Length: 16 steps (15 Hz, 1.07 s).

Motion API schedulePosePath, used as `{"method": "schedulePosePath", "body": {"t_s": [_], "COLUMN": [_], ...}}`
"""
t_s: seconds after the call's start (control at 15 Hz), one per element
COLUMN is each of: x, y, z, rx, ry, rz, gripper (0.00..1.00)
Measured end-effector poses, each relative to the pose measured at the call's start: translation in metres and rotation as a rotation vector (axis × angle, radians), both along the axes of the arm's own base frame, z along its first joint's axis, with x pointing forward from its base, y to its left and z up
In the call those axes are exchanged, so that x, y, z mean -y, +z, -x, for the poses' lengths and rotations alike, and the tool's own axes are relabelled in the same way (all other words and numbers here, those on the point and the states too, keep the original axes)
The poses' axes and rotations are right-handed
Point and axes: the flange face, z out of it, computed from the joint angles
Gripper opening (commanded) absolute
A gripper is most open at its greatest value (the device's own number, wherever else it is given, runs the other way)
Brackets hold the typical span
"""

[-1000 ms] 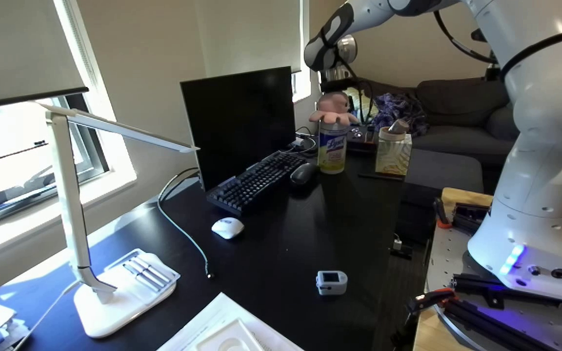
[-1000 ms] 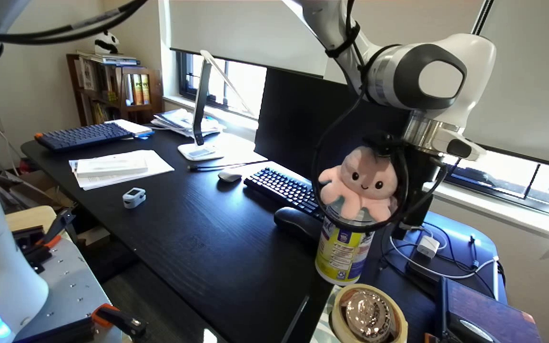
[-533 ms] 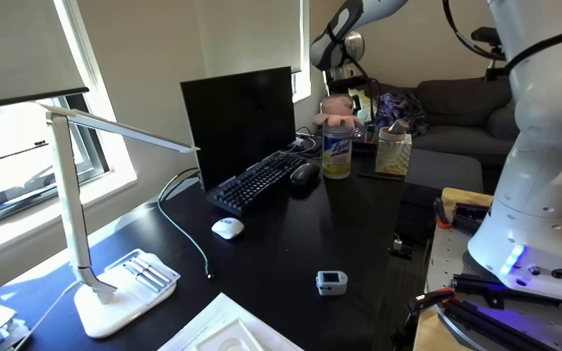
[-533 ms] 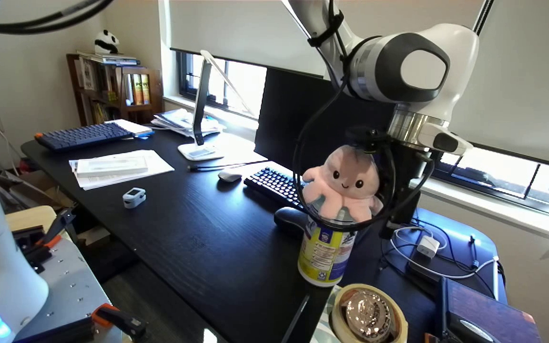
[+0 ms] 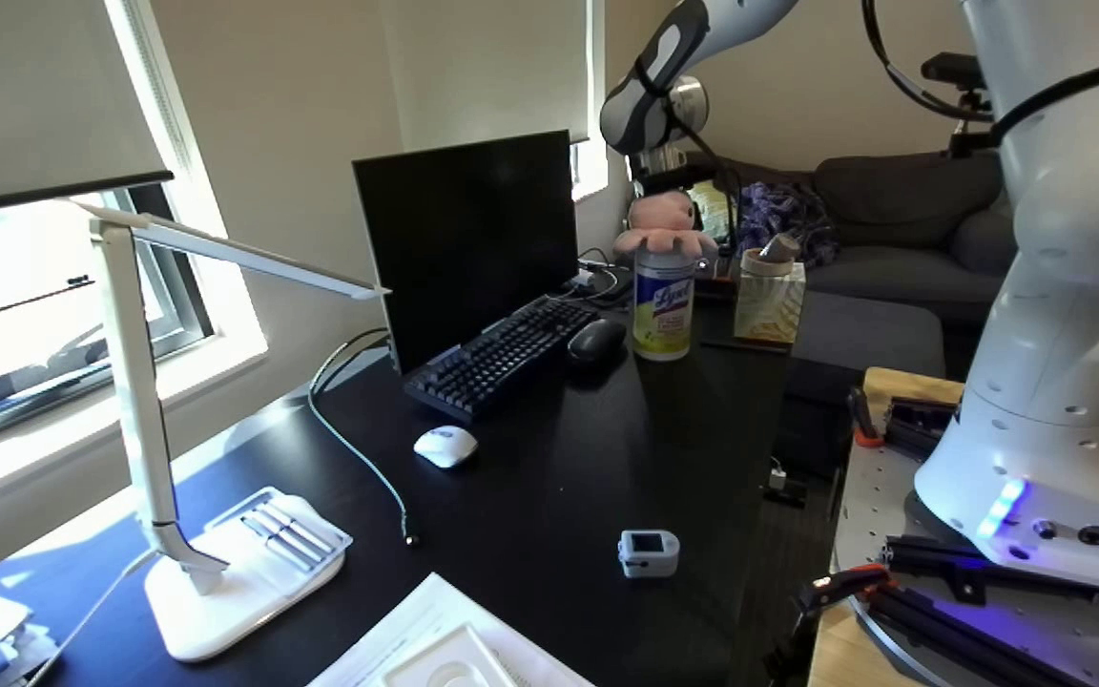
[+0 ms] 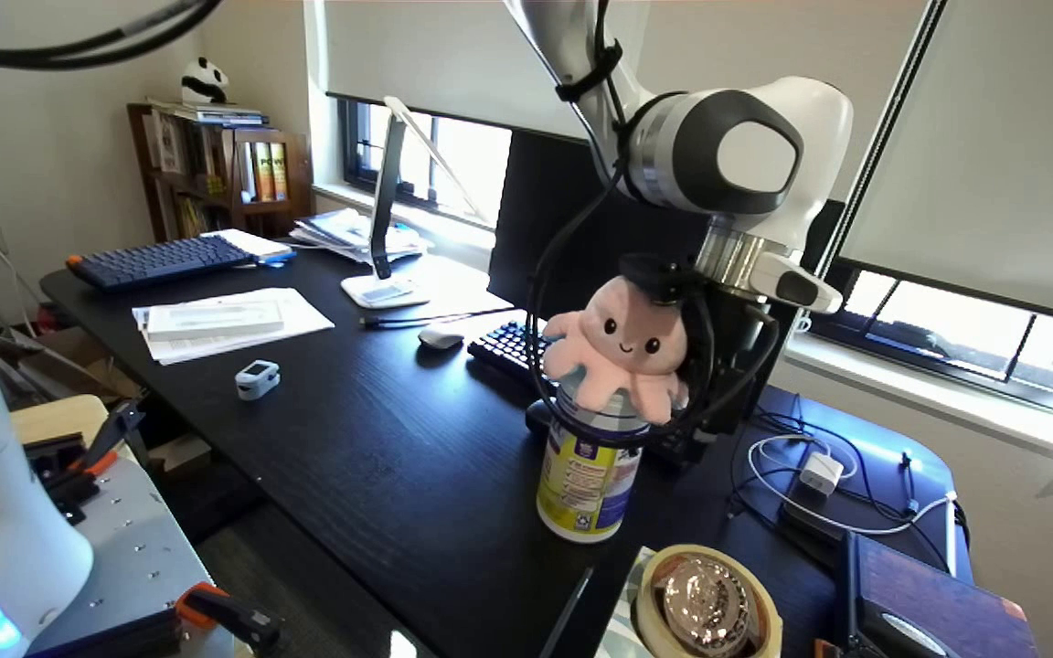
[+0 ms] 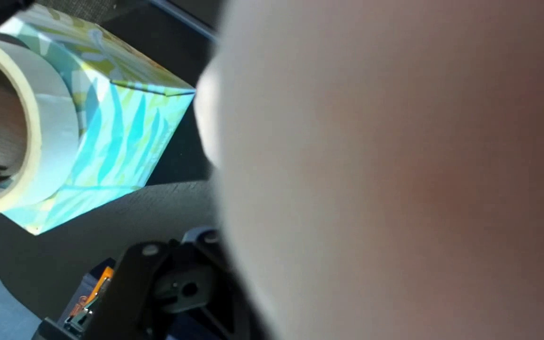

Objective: Slide the Lysol bottle to the left

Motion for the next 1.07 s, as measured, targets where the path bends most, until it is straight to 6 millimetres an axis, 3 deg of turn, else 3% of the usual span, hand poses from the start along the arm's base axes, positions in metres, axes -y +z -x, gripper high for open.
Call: {"method": "schedulePosePath", "body": {"t_s": [0.6, 1.07], "x": [-0.027, -0.029], "y": [0.012, -0.001], "z": [0.04, 0.069], "rx": [-0.031, -0.07], "ry": [0.018, -0.019], "rz": [-0.066, -0.095], "gripper": [1.0, 1.0]}}
